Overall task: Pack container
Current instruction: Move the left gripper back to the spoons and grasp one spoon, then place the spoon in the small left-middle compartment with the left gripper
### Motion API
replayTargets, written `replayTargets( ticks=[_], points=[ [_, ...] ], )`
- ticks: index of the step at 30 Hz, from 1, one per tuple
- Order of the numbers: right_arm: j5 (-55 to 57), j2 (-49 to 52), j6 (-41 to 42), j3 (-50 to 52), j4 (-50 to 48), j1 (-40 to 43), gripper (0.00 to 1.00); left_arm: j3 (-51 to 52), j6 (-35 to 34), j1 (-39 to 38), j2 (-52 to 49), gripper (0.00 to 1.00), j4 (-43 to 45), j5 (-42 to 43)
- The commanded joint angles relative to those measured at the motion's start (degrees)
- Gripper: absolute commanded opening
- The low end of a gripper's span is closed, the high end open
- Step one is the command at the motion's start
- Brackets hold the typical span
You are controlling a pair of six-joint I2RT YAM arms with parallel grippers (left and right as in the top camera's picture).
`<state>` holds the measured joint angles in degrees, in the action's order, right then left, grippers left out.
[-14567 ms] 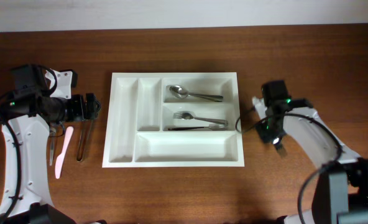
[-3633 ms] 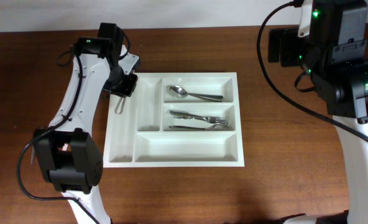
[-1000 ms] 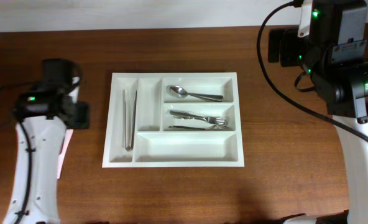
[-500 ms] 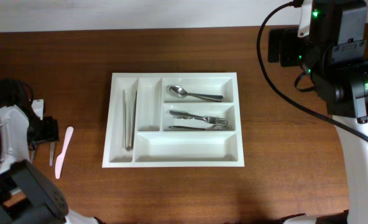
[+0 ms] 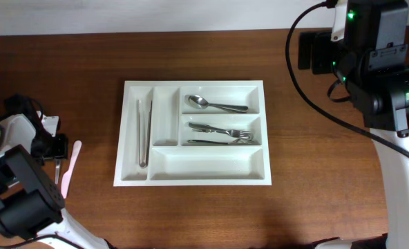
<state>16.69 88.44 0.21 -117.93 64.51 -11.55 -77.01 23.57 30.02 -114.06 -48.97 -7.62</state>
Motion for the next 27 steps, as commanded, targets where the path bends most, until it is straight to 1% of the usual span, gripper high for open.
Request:
replayTargets(
  ticks=[1,3,4,6,7,9,11,14,15,21,27],
  points=[
    [0.7,0.0,0.7,-0.5,-0.1,0.4,0.99,0.4,3.1,0.1,-2.4,0.56,1.6,2.5],
    [0.7,0.0,0.7,-0.5,-0.1,0.4,0.98,0.4,3.1,0.1,-3.2,0.53,3.0,2.5],
    [0.7,0.0,0.7,-0.5,-0.2,0.4,0.99,0.4,3.2,0.1,-3.5,0.49,3.6,2.5],
    [0.7,0.0,0.7,-0.5,-0.2,0.4,0.99,0.4,3.1,0.1,-3.9,0.33,4.8,2.5],
    [0.7,0.0,0.7,-0.5,-0.1,0.4,0.99,0.4,3.1,0.1,-4.0,0.29,5.0,2.5],
    [0.7,0.0,0.7,-0.5,-0.1,0.4,0.99,0.4,3.1,0.1,-4.0,0.26,5.3,2.5],
    [0.7,0.0,0.7,-0.5,-0.2,0.4,0.99,0.4,3.1,0.1,-4.0,0.19,5.4,2.5],
    [0.7,0.0,0.7,-0.5,-0.1,0.4,0.99,0.4,3.1,0.1,-4.0,0.05,5.3,2.5],
    [0.7,0.0,0.7,-0.5,-0.1,0.4,0.98,0.4,3.1,0.1,-4.0,0.02,5.2,2.5],
    [0.7,0.0,0.7,-0.5,-0.1,0.4,0.99,0.2,3.1,0.1,-3.8,0.02,3.2,2.5],
    [0.7,0.0,0.7,-0.5,-0.1,0.4,0.99,-4.7,2.2,-2.2,-0.1,0.02,-3.6,2.5]
  ],
)
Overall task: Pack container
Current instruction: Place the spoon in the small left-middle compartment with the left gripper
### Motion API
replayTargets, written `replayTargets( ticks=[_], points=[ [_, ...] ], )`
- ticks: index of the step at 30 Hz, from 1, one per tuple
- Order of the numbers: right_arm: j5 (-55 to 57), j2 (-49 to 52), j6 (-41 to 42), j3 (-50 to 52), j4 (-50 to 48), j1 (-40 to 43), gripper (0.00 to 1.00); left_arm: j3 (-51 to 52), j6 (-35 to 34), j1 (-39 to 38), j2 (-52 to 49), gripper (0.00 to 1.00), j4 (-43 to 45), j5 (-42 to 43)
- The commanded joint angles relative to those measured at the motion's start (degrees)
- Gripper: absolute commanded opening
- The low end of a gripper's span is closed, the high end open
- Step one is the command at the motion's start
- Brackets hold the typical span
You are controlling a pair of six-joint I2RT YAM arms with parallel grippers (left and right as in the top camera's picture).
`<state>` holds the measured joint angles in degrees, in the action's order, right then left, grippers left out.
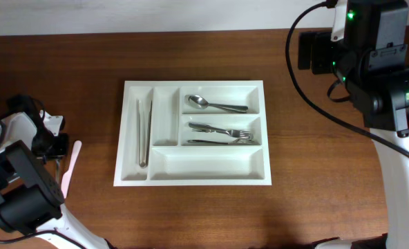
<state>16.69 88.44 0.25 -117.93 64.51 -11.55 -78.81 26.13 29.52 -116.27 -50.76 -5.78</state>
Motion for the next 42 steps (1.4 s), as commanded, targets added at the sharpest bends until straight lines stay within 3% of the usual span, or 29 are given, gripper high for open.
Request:
replayTargets(
  ticks=[1,7,13,17,23,25,33,42],
  points=[
    [0.7,0.0,0.7,-0.5,-0.2,0.4,0.99,-4.0,-0.4,-2.4,3.3,0.02,-3.0,0.7],
    [0.7,0.0,0.7,-0.5,-0.1,0.4,0.99,-10.6,-0.3,-9.2,10.8,0.02,-9.1,0.7],
    [0.7,0.0,0.7,-0.5,-0.1,0.4,0.99,-12.9,-0.3,-21.4,17.2,0.02,-11.2,0.7],
    [0.7,0.0,0.7,-0.5,-0.2,0.4,0.99,-12.8,-0.3,-32.2,17.7,0.02,-10.7,0.8],
    [0.7,0.0,0.7,-0.5,-0.1,0.4,0.99,-12.8,-0.4,-42.0,15.3,0.02,-7.8,4.0],
    [0.7,0.0,0.7,-0.5,-0.1,0.4,0.99,-12.8,-3.7,-43.7,14.0,0.02,-6.1,5.2],
    [0.7,0.0,0.7,-0.5,-0.1,0.4,0.99,-12.8,-28.1,-45.2,6.9,0.02,-3.8,6.1],
    [0.7,0.0,0.7,-0.5,-0.2,0.4,0.99,-12.8,-30.5,-45.2,1.2,0.05,0.2,8.5]
  ],
)
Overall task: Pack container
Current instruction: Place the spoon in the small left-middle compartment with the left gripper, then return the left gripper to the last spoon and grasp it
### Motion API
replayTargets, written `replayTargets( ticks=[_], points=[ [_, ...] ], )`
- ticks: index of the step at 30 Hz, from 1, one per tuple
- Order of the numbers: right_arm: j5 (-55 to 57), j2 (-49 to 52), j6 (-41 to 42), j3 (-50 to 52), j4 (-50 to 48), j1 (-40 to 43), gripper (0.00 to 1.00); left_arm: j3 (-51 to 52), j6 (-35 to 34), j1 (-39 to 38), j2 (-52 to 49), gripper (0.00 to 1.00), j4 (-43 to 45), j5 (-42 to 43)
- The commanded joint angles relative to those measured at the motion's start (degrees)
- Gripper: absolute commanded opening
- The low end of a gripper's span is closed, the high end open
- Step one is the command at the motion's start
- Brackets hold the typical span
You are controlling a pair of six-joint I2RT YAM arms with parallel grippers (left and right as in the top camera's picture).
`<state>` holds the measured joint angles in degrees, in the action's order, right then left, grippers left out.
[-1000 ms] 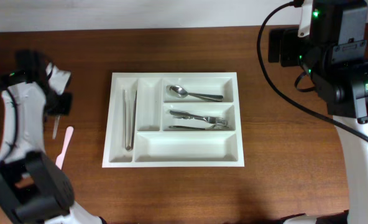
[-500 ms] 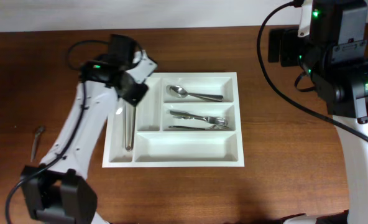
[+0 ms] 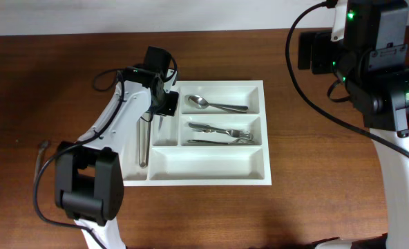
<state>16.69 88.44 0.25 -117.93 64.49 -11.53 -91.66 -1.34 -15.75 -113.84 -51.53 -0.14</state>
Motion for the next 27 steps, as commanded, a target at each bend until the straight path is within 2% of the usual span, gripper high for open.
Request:
replayTargets(
  ticks=[1,2,4,8,12,15,20,24,27],
  points=[
    [0.7,0.0,0.7,-0.5,-0.1,0.4,0.99,0.0,-3.1,0.1,-1.2,0.07,1.0,3.1],
    [0.7,0.0,0.7,-0.5,-0.1,0.4,0.99,0.0,-3.5,0.1,-1.3,0.09,1.0,3.0],
    [0.7,0.0,0.7,-0.5,-0.1,0.4,0.99,0.0,-3.6,0.1,-1.4,0.22,1.0,3.0],
    [0.7,0.0,0.7,-0.5,-0.1,0.4,0.99,-0.5,-3.5,0.6,-1.2,0.3,0.7,2.9],
    [0.7,0.0,0.7,-0.5,-0.1,0.4,0.99,-5.0,0.8,2.4,-0.3,0.41,-4.2,2.7],
    [0.7,0.0,0.7,-0.5,-0.1,0.4,0.99,-11.0,4.8,4.5,0.9,0.43,-11.7,0.5],
    [0.7,0.0,0.7,-0.5,-0.1,0.4,0.98,-21.9,12.7,9.1,3.2,0.45,-26.5,-13.4],
    [0.7,0.0,0.7,-0.5,-0.1,0.4,0.99,-22.6,18.8,13.2,4.8,0.46,-31.1,-20.7],
    [0.7,0.0,0.7,-0.5,-0.1,0.4,0.99,-22.3,21.4,17.6,4.8,0.45,-34.1,-19.9]
  ],
)
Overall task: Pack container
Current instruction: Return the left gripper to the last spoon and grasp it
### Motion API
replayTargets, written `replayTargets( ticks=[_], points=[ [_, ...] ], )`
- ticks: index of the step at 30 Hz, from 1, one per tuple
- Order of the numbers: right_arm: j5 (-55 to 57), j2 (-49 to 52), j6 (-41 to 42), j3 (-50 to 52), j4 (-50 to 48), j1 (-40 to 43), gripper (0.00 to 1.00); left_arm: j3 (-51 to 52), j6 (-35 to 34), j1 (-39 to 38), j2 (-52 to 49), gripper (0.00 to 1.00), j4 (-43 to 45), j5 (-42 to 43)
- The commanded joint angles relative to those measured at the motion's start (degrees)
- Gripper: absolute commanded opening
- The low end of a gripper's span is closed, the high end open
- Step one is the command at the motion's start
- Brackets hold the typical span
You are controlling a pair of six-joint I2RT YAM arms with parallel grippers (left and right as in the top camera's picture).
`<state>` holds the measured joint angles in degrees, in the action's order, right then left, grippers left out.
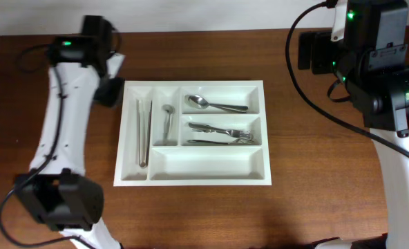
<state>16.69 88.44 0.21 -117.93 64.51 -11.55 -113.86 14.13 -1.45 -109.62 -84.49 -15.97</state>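
The white cutlery tray (pixel 194 174) lies in the middle of the table. Its far-left slot holds long metal tongs (pixel 144 131). In the narrow slot beside it lies a small spoon (pixel 167 119). A larger spoon (pixel 215 104) fills the upper right slot, and forks (pixel 222 133) the slot below it. The long front slot is bare. My left gripper (pixel 108 90) hovers just outside the tray's upper left corner; its fingers are too dark to read and nothing shows in them. The right arm (pixel 381 62) stands at the far right, its gripper hidden.
Brown wooden table (pixel 52 207) all around the tray. The left arm's base (pixel 59 207) sits at the front left, with its links running up the left side. The bulky right arm and its cables fill the back right corner.
My left gripper was over the tray's narrow second slot; now it is outside the tray's upper left corner. A small spoon now lies in that slot.
The left gripper was first low at the table's left edge beside a pink-handled utensil, and stayed there at the second moment. Then it was over the tray's narrow slot and the utensil was gone from the table. Now a small spoon lies in that slot, with the arm drawn back.
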Motion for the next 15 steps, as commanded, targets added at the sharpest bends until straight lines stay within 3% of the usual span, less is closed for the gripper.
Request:
replayTargets(
  ticks=[1,3,5,9,15],
  points=[
    [0.7,0.0,0.7,-0.5,-0.1,0.4,0.99,0.2,6.8,5.1,0.6,0.43,-1.4,-2.7],
    [0.7,0.0,0.7,-0.5,-0.1,0.4,0.99,0.5,9.8,9.1,0.6,0.3,-2.3,2.1],
    [0.7,0.0,0.7,-0.5,-0.1,0.4,0.99,1.2,13.2,14.7,0.6,0.24,-2.6,9.1],
    [0.7,0.0,0.7,-0.5,-0.2,0.4,0.99,3.5,16.5,26.5,0.6,0.28,-0.8,18.6],
    [0.7,0.0,0.7,-0.5,-0.1,0.4,0.99,12.3,24.1,37.1,0.6,0.33,7.5,18.1]
  ],
)
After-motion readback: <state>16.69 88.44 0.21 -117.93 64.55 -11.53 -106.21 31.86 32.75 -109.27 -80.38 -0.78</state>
